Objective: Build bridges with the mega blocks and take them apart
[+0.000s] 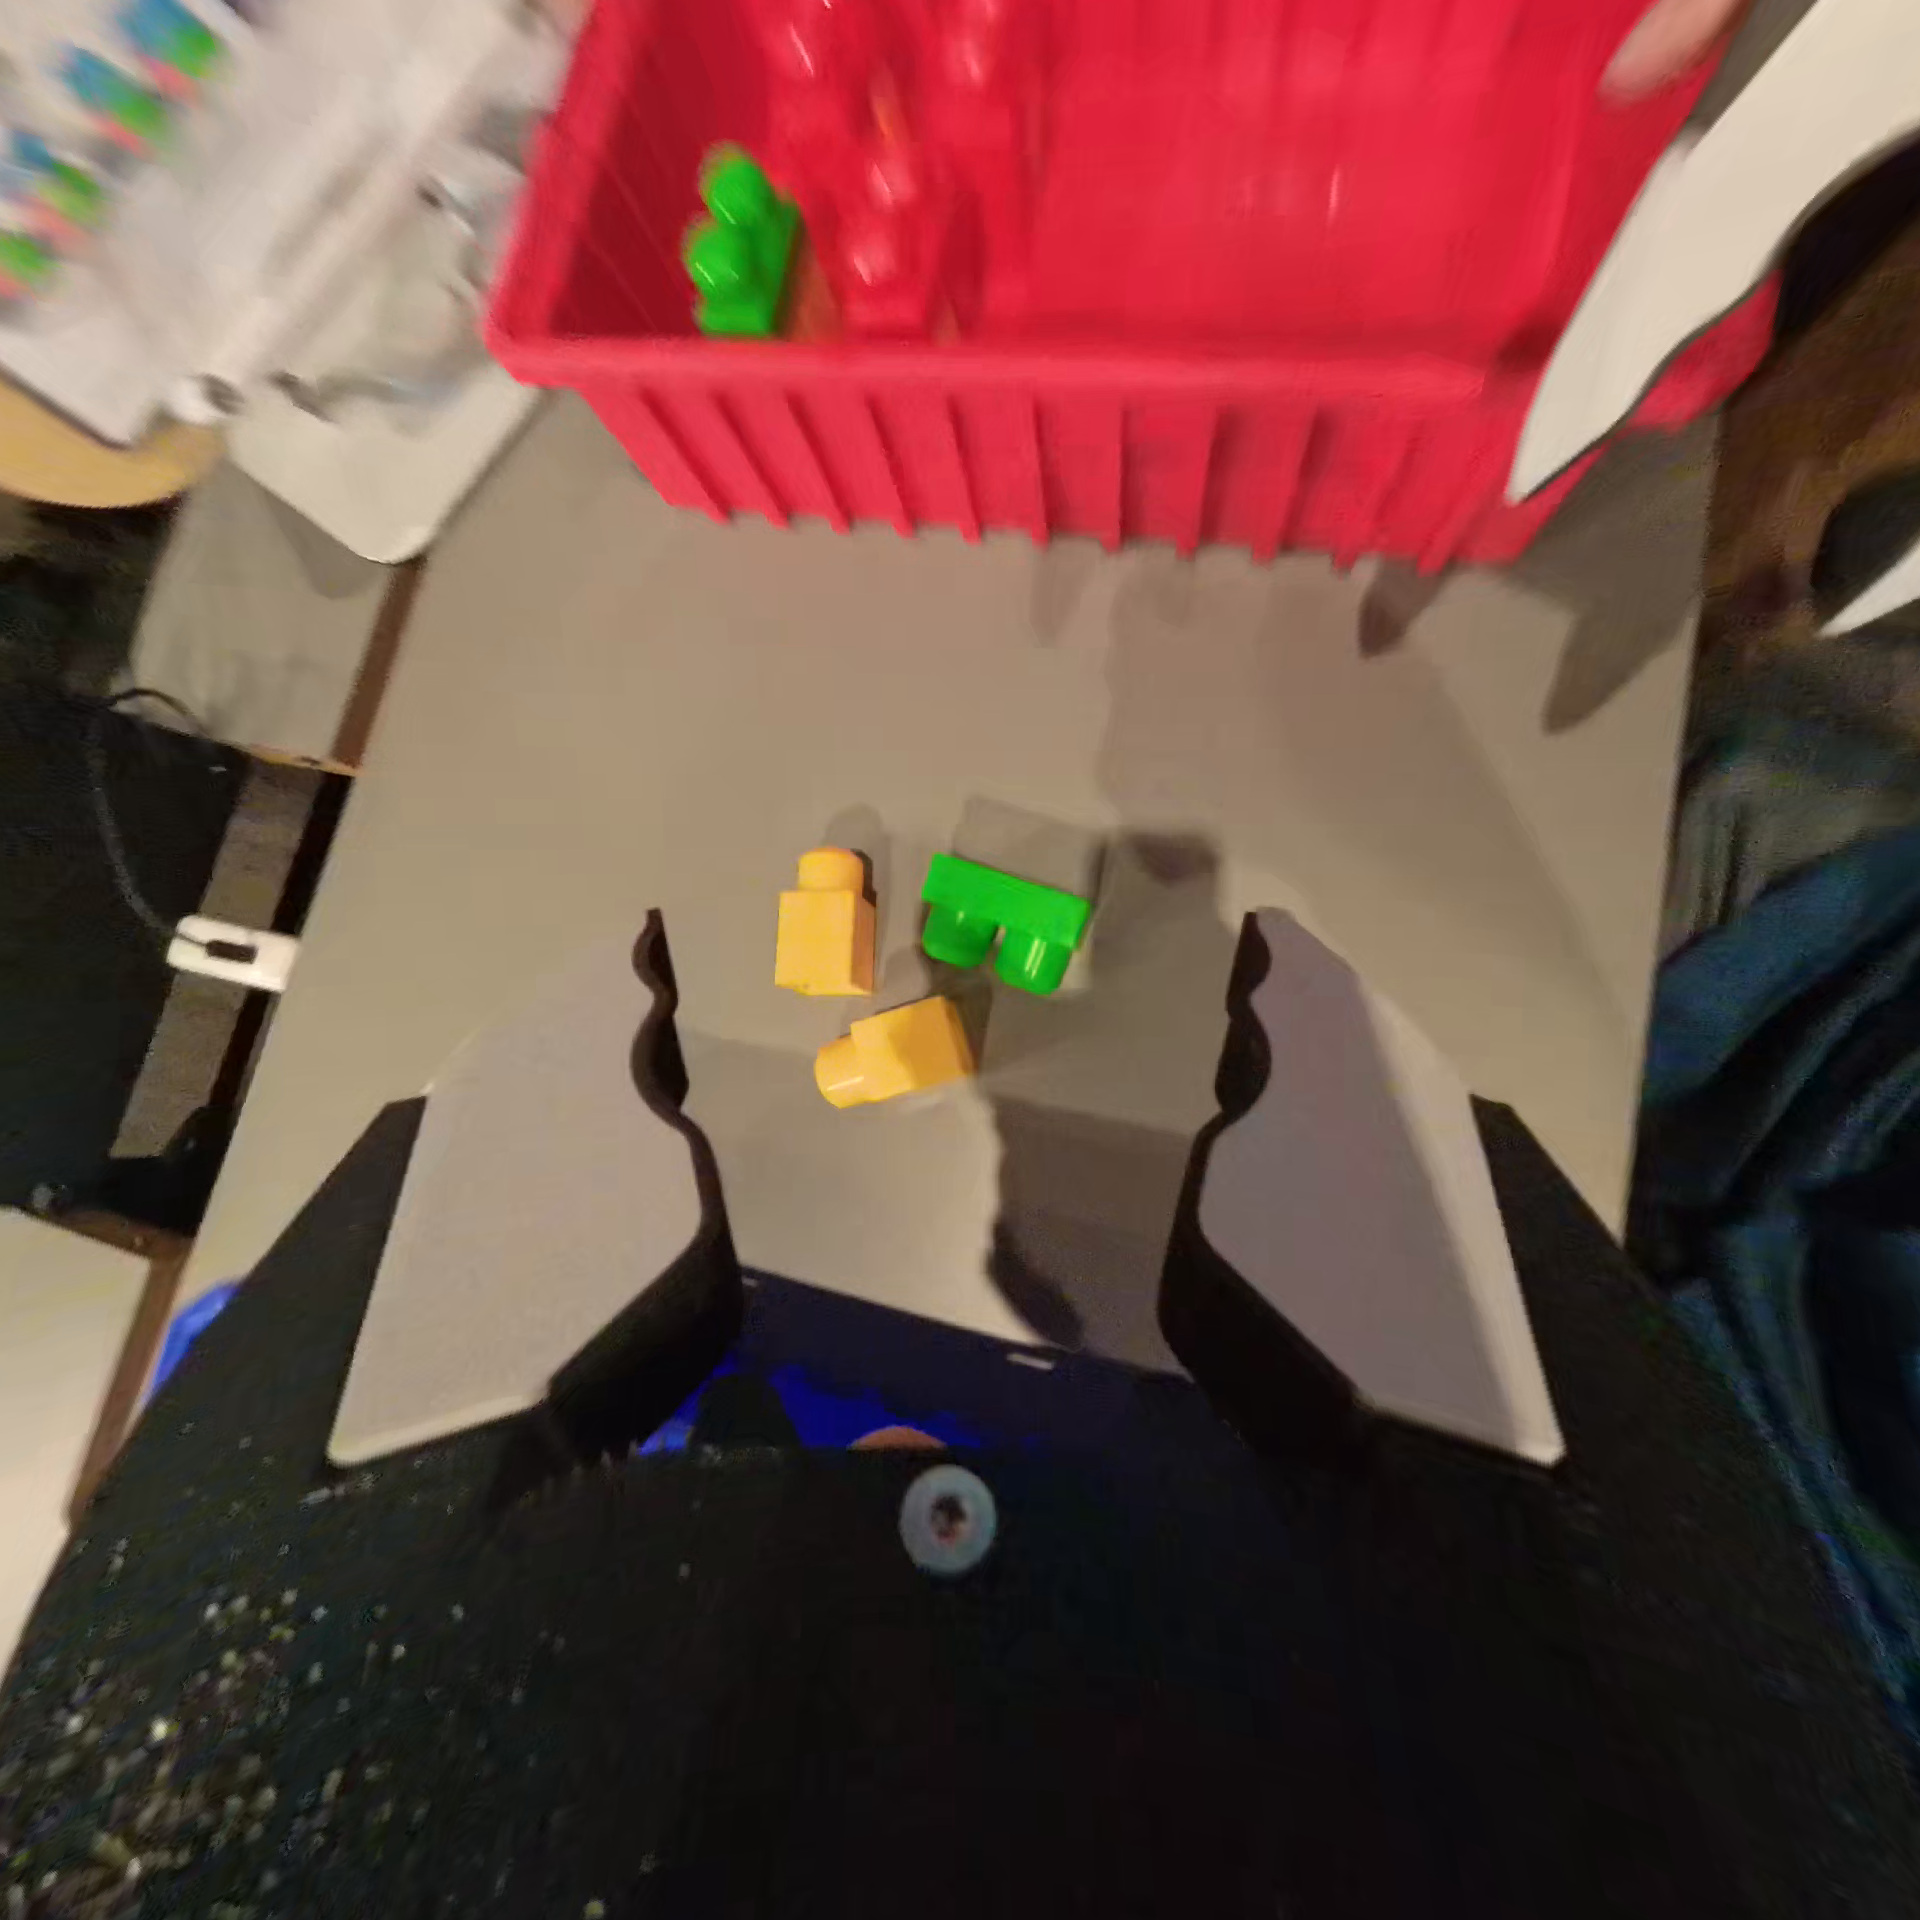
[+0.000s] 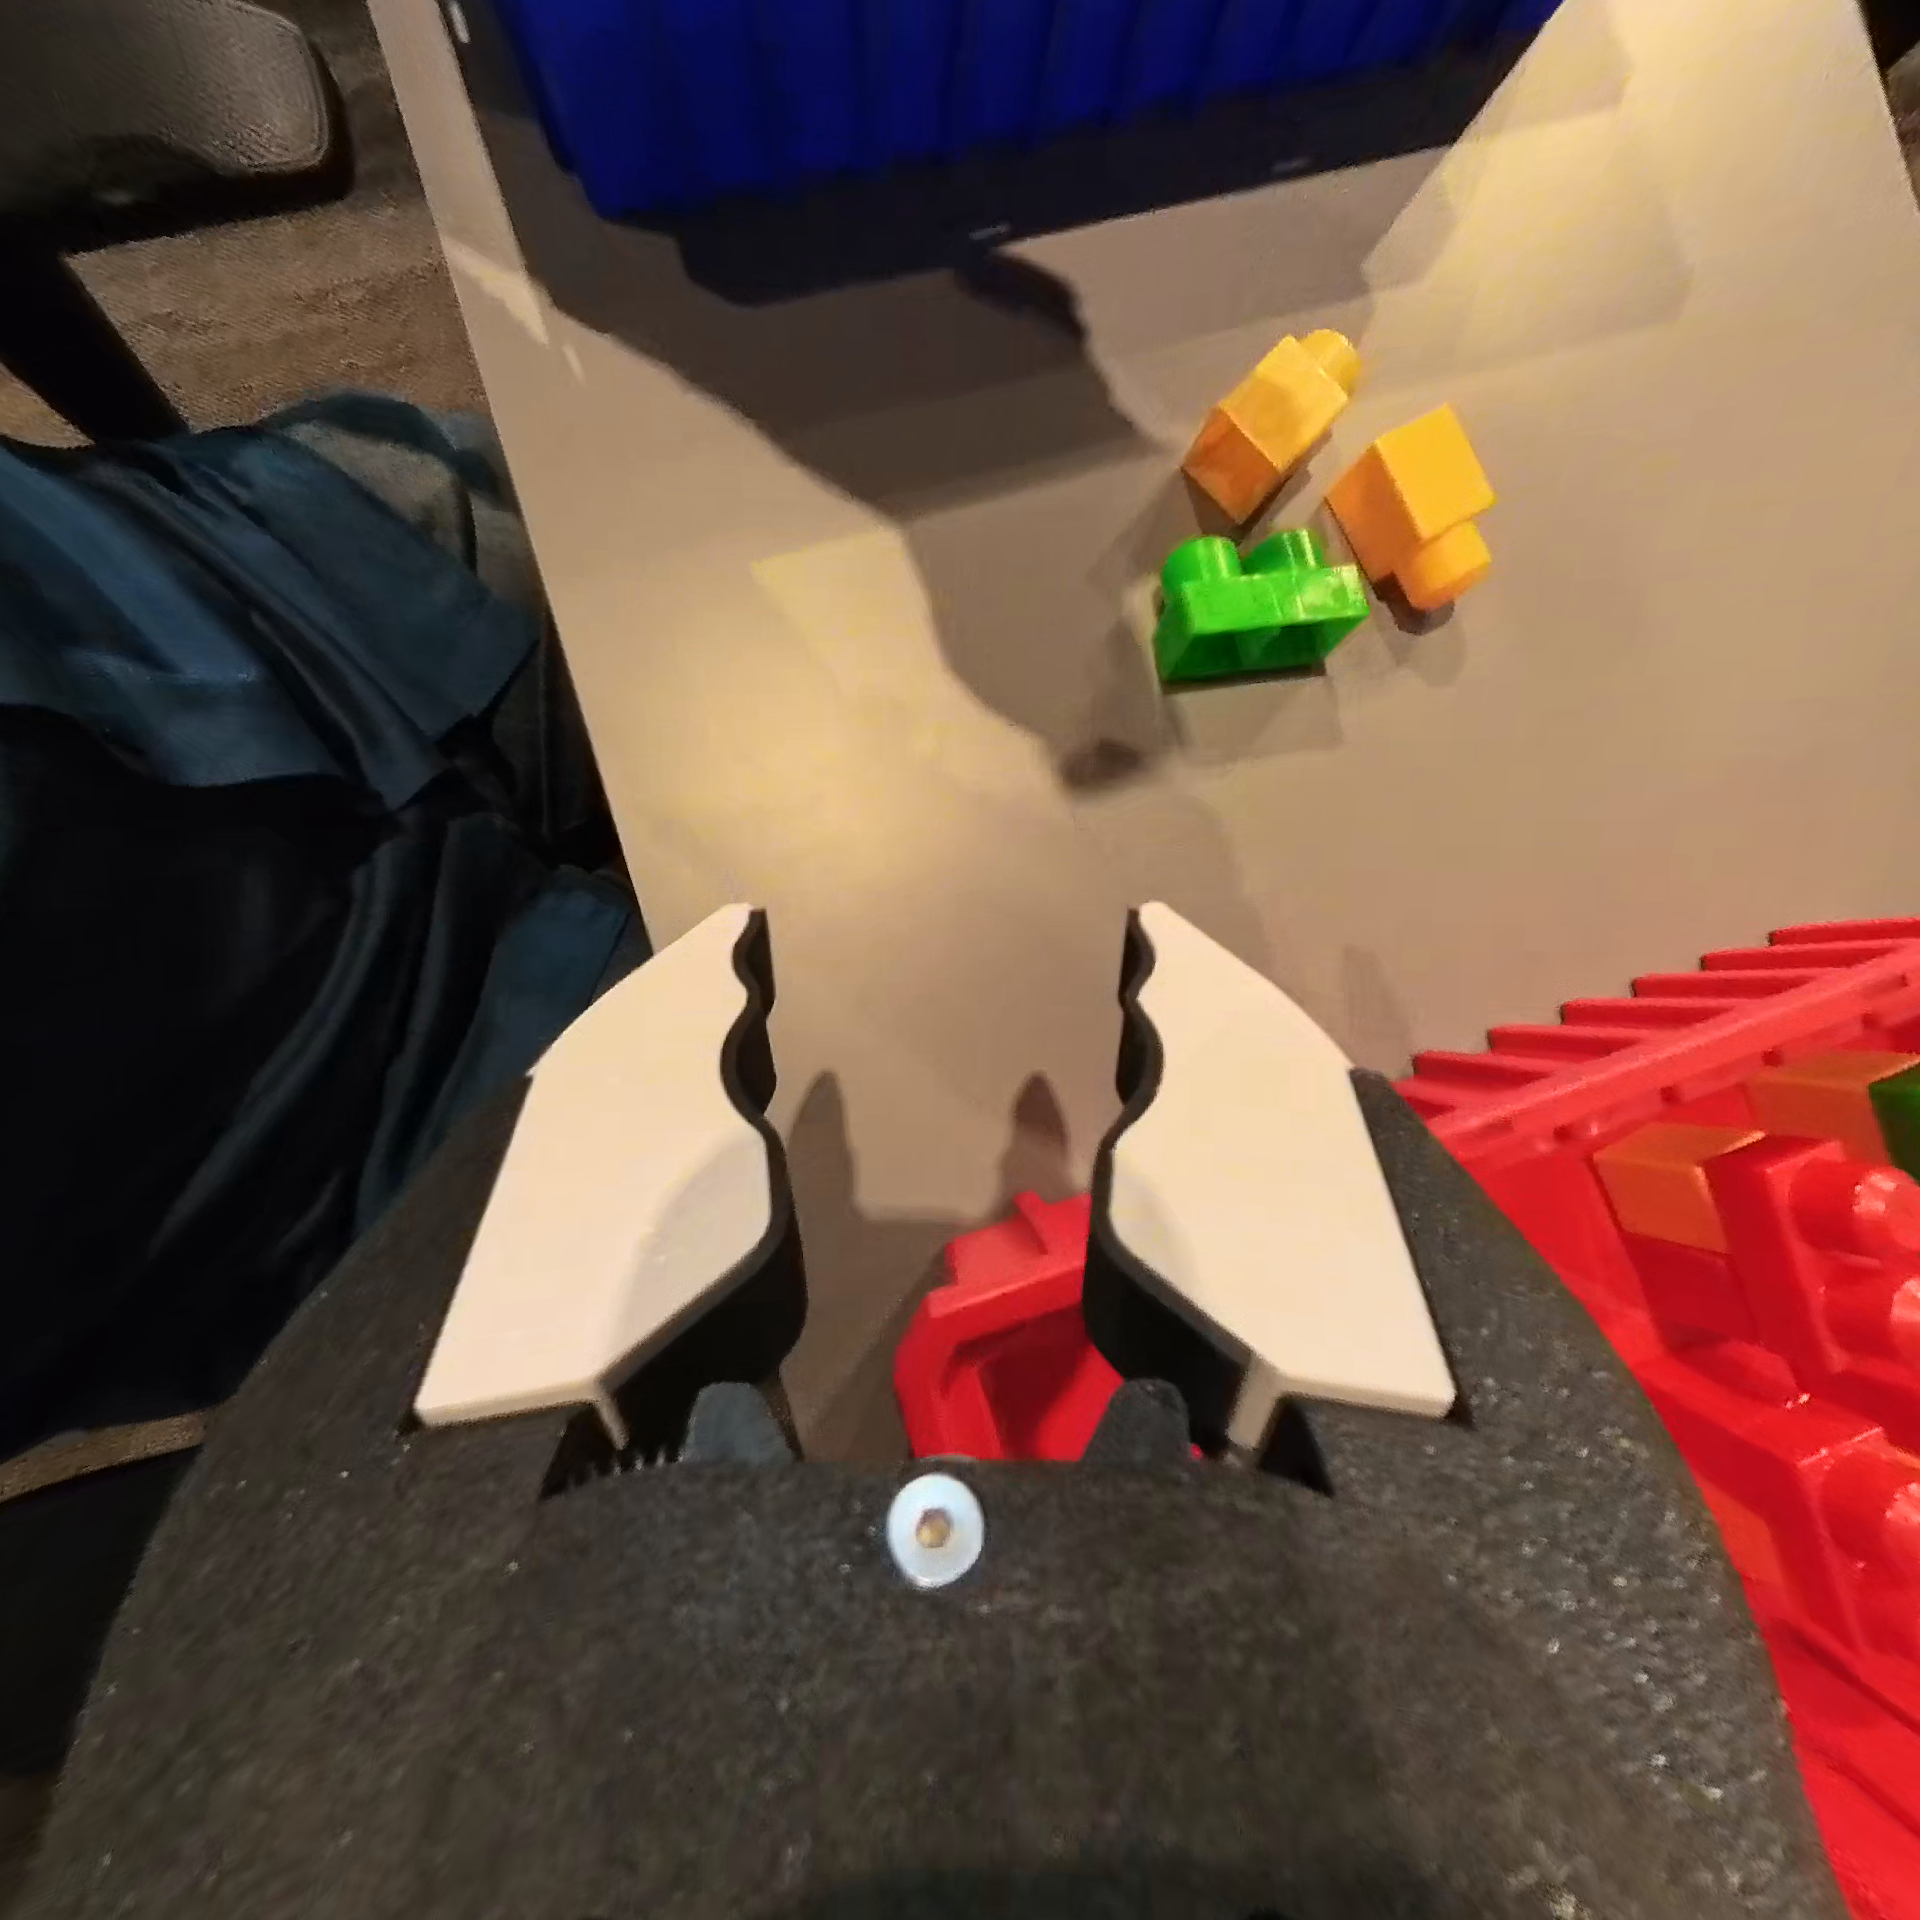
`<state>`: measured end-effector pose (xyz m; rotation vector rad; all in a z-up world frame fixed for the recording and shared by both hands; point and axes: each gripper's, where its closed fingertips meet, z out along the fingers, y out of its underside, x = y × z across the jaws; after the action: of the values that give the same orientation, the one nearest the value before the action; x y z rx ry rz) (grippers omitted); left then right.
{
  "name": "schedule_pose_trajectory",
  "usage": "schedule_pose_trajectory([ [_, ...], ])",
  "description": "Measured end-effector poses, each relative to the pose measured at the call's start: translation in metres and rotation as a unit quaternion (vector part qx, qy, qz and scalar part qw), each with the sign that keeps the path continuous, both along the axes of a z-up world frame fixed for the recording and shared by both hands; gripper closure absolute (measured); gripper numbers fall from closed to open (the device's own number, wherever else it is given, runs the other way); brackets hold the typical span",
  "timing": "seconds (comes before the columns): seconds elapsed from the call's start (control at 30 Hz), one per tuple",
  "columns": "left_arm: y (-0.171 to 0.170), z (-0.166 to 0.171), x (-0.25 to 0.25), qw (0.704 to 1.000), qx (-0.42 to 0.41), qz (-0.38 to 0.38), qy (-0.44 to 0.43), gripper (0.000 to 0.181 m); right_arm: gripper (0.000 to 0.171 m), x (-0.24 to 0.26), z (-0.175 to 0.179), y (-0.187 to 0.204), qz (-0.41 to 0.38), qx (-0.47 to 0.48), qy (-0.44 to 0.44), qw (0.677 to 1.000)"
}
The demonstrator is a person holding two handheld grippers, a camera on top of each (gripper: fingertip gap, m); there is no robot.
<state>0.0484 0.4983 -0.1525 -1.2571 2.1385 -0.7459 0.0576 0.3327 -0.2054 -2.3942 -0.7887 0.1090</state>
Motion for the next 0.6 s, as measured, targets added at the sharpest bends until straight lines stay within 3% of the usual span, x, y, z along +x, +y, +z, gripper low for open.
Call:
schedule_pose_trajectory([
  [0.13, 0.011, 0.043, -0.049, 0.987, -0.066, 0.06, -0.132, 0.089, 0.105, -0.011, 0.001, 0.017, 0.011, 0.003, -0.019, 1.0],
  [0.3, 0.012, 0.083, -0.107, 0.936, -0.183, 0.076, -0.29, 0.093, 0.105, -0.02, 0.0, 0.033, 0.024, -0.008, -0.054, 0.998],
  [0.5, 0.027, 0.084, -0.128, 0.935, -0.181, 0.117, -0.282, 0.091, 0.104, -0.032, 0.001, 0.049, 0.035, -0.014, -0.061, 0.997],
  [0.6, 0.028, 0.068, -0.121, 0.94, -0.202, 0.139, -0.239, 0.085, 0.105, -0.034, -0.002, 0.053, 0.033, -0.016, -0.063, 0.997],
])
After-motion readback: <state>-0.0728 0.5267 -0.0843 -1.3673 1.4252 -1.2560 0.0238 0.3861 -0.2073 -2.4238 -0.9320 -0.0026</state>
